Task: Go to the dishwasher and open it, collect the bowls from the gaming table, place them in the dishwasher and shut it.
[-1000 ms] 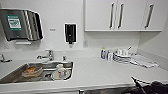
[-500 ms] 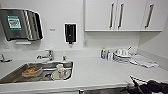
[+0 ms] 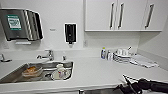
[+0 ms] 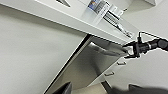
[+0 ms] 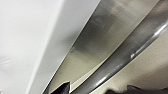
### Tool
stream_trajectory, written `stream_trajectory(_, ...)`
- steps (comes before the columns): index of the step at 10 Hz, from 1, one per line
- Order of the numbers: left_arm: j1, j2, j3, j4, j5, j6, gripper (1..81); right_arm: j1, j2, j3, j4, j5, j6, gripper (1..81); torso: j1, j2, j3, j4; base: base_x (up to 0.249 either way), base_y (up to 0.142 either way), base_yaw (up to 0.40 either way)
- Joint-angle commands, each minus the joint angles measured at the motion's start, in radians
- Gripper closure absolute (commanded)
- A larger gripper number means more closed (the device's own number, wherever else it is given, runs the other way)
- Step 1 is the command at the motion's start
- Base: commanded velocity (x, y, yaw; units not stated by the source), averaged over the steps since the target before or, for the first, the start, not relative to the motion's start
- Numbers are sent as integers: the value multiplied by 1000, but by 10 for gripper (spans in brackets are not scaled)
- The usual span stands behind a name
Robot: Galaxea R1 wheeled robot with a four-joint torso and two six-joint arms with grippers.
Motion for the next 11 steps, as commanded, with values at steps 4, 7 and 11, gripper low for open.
stream_trajectory(4,-72,-42,17,21,5,5,10,104,62,-148,73,-38,29,10,0,0,0,0,0,0,0)
stream_trajectory(7,-72,-30,13,21,8,5,10,91,41,-149,79,-36,32,10,0,0,0,0,0,0,0)
stream_trajectory(11,-72,-25,13,22,8,5,10,58,30,-160,95,-43,55,10,0,0,0,0,0,0,0)
